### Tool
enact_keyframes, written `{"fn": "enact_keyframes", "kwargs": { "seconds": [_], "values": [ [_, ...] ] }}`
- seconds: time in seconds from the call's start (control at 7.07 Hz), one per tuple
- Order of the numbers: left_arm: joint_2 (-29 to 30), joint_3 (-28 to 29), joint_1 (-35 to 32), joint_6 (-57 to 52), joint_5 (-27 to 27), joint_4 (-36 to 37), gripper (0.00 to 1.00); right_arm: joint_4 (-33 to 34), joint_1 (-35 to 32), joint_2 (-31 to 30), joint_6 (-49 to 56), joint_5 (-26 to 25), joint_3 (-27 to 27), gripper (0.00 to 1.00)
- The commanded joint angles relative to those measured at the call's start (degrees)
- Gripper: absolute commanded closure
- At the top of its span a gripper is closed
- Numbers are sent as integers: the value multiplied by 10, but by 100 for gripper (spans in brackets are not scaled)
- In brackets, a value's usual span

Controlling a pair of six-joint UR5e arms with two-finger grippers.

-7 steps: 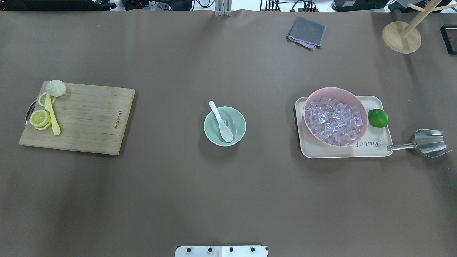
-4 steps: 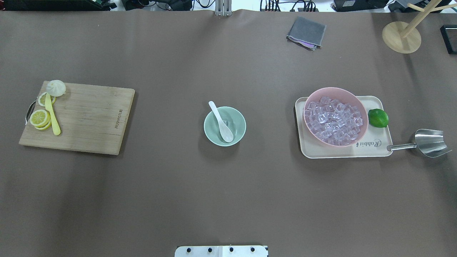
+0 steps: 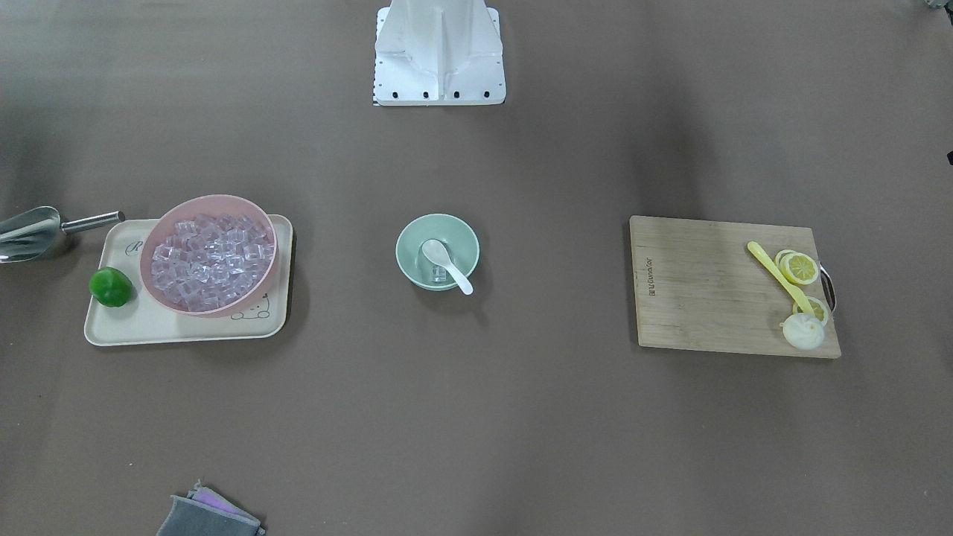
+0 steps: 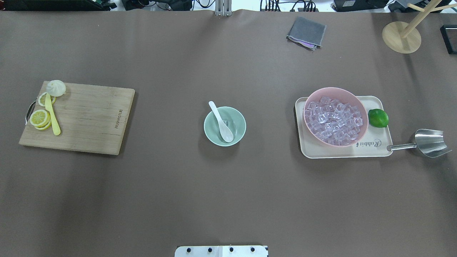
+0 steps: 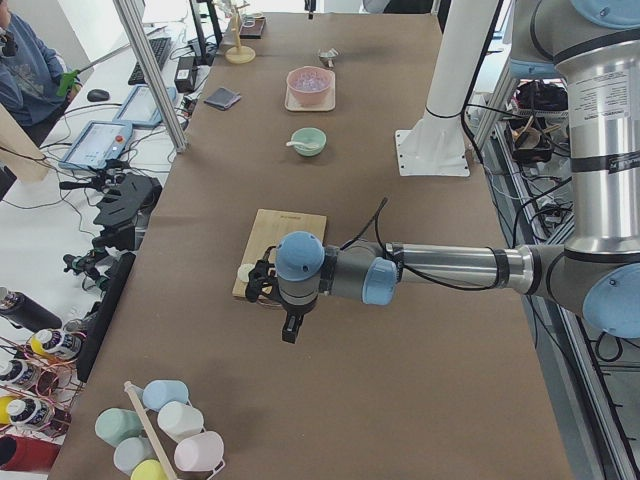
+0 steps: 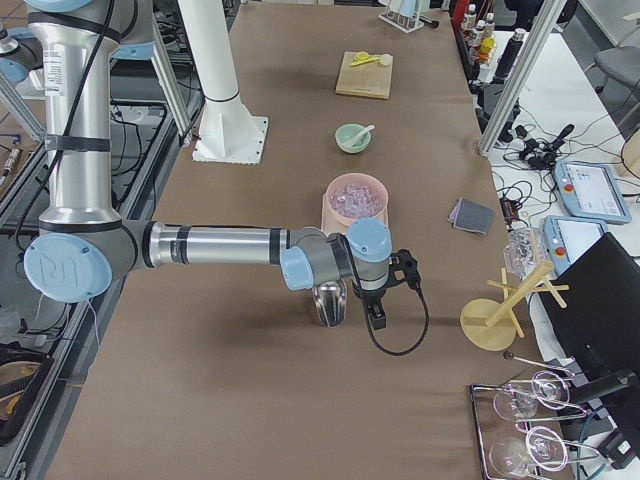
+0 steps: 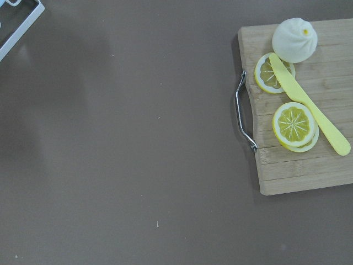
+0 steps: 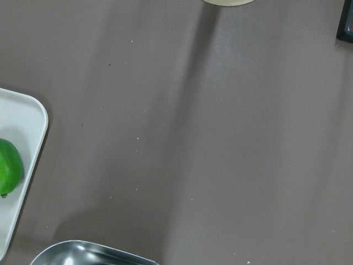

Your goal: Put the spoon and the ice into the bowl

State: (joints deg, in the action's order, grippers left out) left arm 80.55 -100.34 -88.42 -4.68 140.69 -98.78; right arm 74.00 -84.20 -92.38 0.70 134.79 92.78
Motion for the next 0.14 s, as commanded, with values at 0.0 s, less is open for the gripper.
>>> {"fn": "enact_keyframes", "kwargs": {
  "seconds": [0.0],
  "values": [
    [-3, -6, -1, -4, 4, 0, 2, 0, 0, -1, 0, 1, 0, 0]
  ]
}}
